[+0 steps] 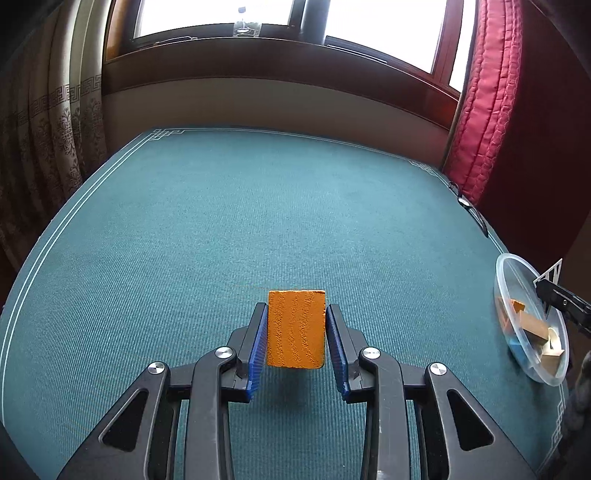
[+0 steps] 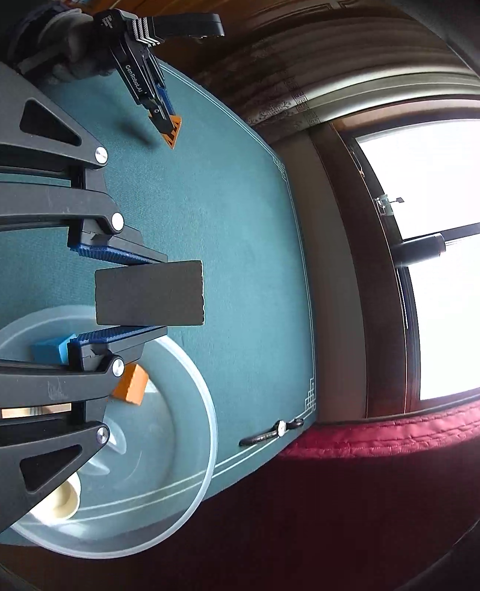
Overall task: Organize rigid objects
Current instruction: 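Carry the grey stone slab into the clear basin and open the right tool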
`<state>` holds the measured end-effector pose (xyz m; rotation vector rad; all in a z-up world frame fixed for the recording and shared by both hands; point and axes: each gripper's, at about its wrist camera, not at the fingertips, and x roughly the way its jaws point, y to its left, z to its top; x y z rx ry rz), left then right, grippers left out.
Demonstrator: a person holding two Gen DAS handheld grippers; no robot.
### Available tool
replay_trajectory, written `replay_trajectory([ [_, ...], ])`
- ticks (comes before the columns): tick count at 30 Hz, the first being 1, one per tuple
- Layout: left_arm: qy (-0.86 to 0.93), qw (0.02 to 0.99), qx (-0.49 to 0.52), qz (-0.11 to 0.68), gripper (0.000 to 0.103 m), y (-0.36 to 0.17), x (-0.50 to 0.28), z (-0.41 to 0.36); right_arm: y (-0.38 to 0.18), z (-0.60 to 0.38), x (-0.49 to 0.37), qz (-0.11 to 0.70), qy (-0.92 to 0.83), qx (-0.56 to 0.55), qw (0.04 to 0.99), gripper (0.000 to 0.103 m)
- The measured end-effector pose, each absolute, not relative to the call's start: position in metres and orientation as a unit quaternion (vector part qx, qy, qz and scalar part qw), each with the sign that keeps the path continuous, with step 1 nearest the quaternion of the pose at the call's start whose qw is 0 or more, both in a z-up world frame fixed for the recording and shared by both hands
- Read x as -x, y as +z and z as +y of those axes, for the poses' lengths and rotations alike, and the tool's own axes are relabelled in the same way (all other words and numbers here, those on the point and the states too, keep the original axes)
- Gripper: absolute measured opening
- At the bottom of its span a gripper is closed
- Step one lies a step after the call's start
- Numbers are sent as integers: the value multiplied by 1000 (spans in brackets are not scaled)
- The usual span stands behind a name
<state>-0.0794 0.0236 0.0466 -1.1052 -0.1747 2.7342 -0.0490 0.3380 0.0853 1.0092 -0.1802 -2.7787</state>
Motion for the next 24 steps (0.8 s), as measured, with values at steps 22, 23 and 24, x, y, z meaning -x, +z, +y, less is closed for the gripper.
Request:
replay_trajectory([
  [22, 919, 151, 361, -44, 32, 67, 67, 82, 66, 417, 19, -100, -938, -330, -29, 58],
  [23, 919, 155, 360, -42, 32, 68, 67, 87, 65, 419, 19, -100, -938, -331, -32, 58],
  [24, 919, 159, 359, -41, 32, 70, 67, 92, 64, 422, 16, -101, -938, -331, -35, 58],
])
